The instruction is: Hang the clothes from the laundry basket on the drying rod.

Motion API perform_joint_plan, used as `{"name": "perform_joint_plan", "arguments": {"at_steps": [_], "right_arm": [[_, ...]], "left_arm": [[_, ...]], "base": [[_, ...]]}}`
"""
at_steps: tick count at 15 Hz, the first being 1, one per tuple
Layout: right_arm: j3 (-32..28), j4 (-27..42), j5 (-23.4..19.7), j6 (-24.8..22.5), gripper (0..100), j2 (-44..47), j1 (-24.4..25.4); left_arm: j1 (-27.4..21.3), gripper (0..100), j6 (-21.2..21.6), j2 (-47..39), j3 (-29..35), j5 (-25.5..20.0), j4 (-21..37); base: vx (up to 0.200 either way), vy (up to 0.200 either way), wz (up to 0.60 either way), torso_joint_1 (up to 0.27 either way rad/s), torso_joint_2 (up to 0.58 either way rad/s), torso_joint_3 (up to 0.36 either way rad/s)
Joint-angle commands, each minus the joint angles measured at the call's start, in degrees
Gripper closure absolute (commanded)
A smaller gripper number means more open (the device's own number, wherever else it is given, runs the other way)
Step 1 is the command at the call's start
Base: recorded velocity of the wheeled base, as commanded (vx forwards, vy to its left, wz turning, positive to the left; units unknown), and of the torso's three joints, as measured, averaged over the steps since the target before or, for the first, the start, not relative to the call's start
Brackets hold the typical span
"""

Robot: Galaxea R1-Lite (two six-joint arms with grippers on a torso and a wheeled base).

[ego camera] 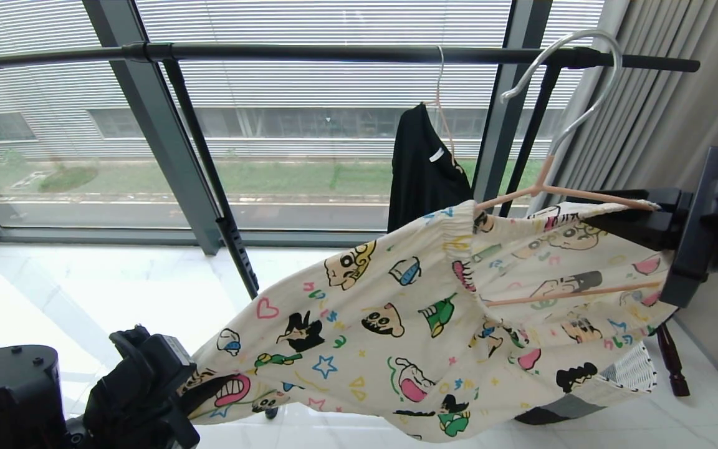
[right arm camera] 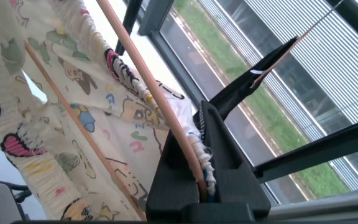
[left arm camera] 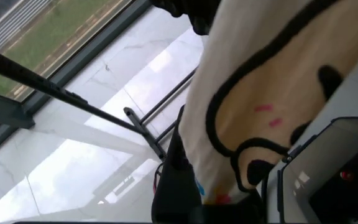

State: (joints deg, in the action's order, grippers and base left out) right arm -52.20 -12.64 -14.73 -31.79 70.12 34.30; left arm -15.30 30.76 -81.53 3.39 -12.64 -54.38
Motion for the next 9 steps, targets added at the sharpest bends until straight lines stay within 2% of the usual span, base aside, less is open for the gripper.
{"name": "perform_joint_plan", "arguments": {"at_steps": [1, 6, 7, 9], "right_arm": [[-0.01, -0.72, 0.14, 0.42, 100, -0.07, -0.38], [-0.89, -2.65, 0.84, 1.65, 100, 1.51, -0.38], [-1.33, -2.83, 0.84, 1.65, 100, 1.77, -0.38], [-1.33, -2.83, 0.84, 1.91, 100, 2.21, -0.47]], "left_arm": [[2.29, 100, -0.08, 0.06, -0.31, 0.07, 0.15], [2.56, 100, 0.18, 0.50, -0.22, 0.07, -0.11], [2.56, 0, 0.27, 0.85, -0.31, 0.07, -0.11], [2.56, 0, -0.08, 1.37, -0.14, 0.07, -0.11]], "base": [[0.000, 0.000, 0.00, 0.000, 0.00, 0.000], [0.000, 0.000, 0.00, 0.000, 0.00, 0.000], [0.000, 0.000, 0.00, 0.000, 0.00, 0.000], [0.000, 0.000, 0.00, 0.000, 0.00, 0.000]]}}
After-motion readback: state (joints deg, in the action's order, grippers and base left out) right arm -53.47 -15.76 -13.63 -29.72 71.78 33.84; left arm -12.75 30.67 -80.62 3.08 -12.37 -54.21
